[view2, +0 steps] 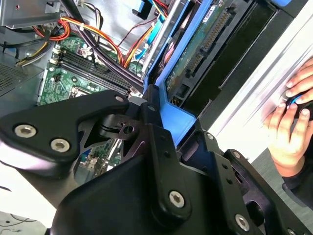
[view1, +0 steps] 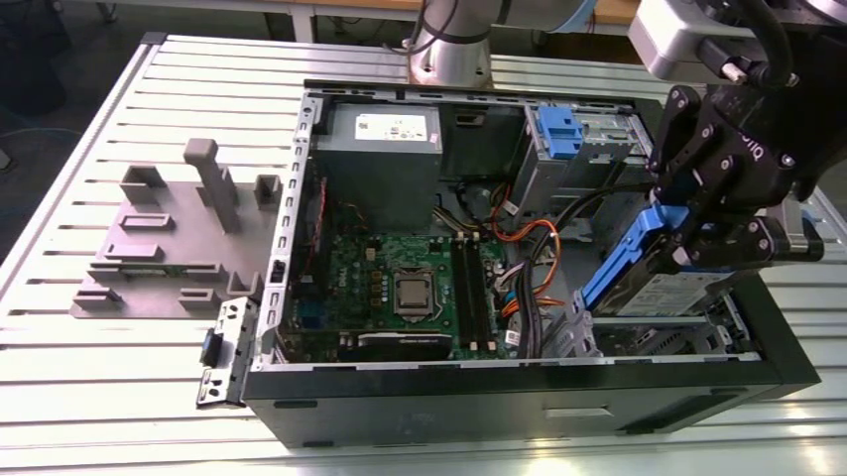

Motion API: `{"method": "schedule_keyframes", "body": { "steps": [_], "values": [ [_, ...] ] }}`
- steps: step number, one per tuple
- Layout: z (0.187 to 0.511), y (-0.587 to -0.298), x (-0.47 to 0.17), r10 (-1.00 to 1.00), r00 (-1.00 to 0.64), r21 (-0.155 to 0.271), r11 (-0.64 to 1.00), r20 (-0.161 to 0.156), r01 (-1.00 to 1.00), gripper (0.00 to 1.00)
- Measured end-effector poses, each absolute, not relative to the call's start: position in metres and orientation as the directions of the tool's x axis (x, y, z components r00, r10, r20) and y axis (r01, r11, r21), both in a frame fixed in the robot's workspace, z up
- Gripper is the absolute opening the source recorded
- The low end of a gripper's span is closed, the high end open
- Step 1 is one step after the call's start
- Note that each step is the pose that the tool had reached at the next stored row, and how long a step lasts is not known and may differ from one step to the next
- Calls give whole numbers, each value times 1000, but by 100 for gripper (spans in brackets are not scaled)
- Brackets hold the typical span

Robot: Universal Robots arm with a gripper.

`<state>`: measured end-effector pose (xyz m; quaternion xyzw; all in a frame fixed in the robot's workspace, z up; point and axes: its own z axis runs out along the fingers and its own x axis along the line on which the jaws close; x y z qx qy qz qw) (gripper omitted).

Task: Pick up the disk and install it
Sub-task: 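Insert the disk into the insertion slot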

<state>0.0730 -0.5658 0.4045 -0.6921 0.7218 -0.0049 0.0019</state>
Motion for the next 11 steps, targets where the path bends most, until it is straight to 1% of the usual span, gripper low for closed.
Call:
{"method": "schedule_keyframes", "body": {
  "steps": [11],
  "values": [
    [396,-566,72,-999,-42,-11,42,4,-999,36]
  ]
}}
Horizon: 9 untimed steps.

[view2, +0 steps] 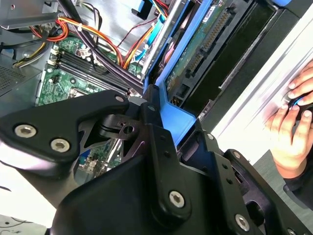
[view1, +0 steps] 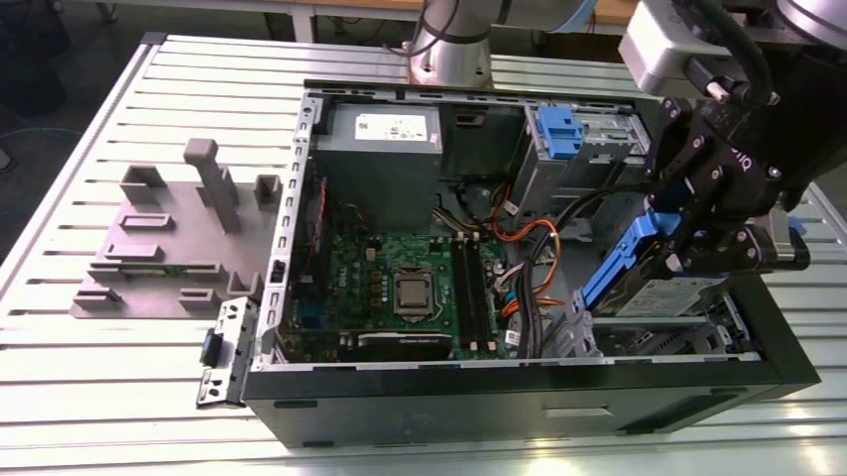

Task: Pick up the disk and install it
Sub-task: 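Insert the disk into the insertion slot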

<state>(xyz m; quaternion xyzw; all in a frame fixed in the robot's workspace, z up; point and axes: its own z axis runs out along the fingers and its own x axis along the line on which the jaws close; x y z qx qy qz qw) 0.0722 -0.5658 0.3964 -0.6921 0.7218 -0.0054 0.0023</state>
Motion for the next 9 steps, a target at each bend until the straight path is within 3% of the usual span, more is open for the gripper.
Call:
{"method": "schedule_keyframes", "body": {
  "steps": [9],
  "values": [
    [386,-566,72,-999,-42,-11,42,7,-999,36]
  ]
}}
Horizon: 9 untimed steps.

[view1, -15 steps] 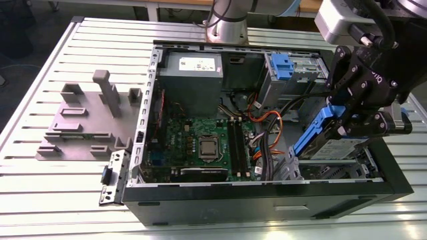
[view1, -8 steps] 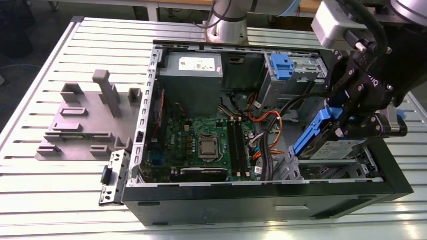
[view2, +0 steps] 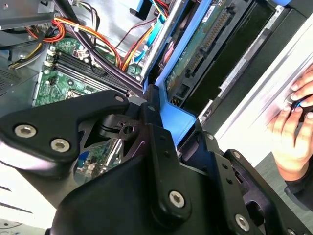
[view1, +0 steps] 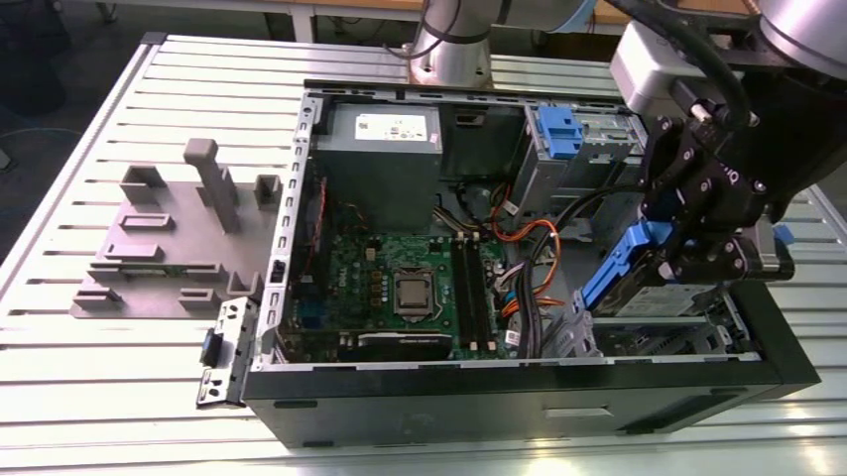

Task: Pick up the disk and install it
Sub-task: 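Insert the disk into the insertion slot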

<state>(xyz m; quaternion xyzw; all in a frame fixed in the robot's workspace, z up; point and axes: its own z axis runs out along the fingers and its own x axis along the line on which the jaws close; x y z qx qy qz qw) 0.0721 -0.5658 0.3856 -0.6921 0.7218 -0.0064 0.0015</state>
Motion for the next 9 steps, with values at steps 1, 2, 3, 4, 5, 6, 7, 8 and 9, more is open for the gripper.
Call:
{"method": "schedule_keyframes", "body": {
  "steps": [1,2,3,4,5,6,7,8,9],
  "values": [
    [384,-566,72,-999,-42,-11,42,7,-999,36],
    [383,-566,72,-999,-42,-11,42,7,-999,36],
    [382,-566,72,-999,-42,-11,42,7,-999,36],
    [381,-566,72,-999,-42,-11,42,7,-999,36],
    [380,-566,72,-999,-42,-11,42,8,-999,36],
    [379,-566,72,-999,-42,-11,42,8,-999,36],
    [377,-566,72,-999,-42,-11,42,8,-999,36],
    [376,-566,72,-999,-42,-11,42,8,-999,36],
    [375,-566,72,-999,-42,-11,42,8,-999,36]
  ]
}}
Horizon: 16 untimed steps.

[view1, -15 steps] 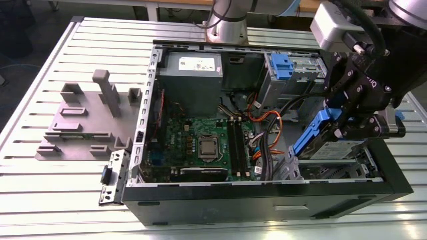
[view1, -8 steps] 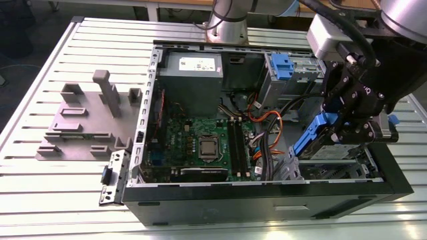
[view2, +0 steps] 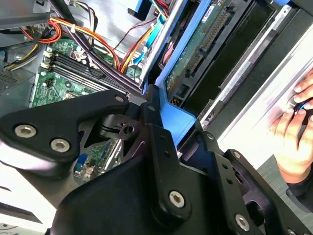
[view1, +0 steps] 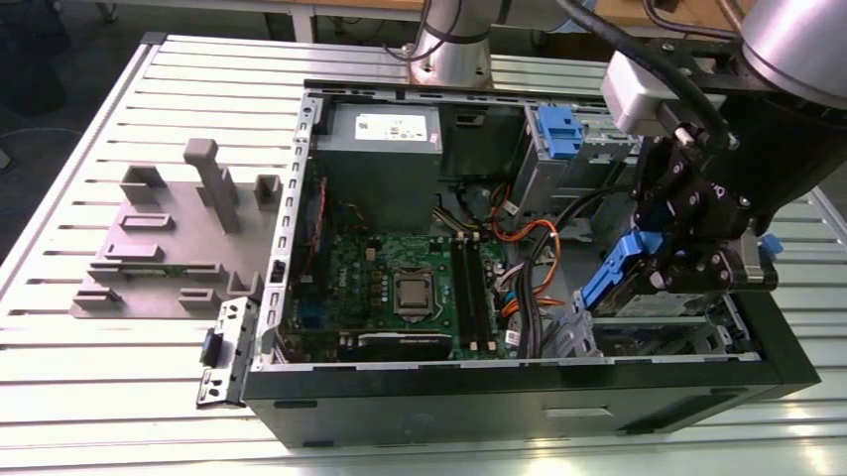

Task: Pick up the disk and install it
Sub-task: 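Insert the disk into the insertion slot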

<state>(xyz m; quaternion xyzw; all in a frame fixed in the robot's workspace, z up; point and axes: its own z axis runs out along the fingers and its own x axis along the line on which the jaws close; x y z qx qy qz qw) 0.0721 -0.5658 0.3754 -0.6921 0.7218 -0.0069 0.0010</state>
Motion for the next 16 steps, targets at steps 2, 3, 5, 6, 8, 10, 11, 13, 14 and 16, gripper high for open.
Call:
{"method": "schedule_keyframes", "body": {
  "steps": [2,3,5,6,8,10,11,13,14,16],
  "values": [
    [373,-566,72,-999,-42,-11,42,8,-999,36],
    [372,-566,72,-999,-42,-11,42,9,-999,36],
    [370,-566,72,-999,-42,-11,42,9,-999,36],
    [369,-566,72,-999,-42,-11,42,9,-999,36],
    [366,-566,72,-999,-42,-11,42,9,-999,36],
    [364,-566,72,-999,-42,-11,42,9,-999,36],
    [363,-566,72,-999,-42,-11,42,9,-999,36],
    [361,-566,72,-999,-42,-11,42,9,-999,36],
    [360,-566,72,-999,-42,-11,42,9,-999,36],
    [358,-566,72,-999,-42,-11,42,9,-999,36]
  ]
}}
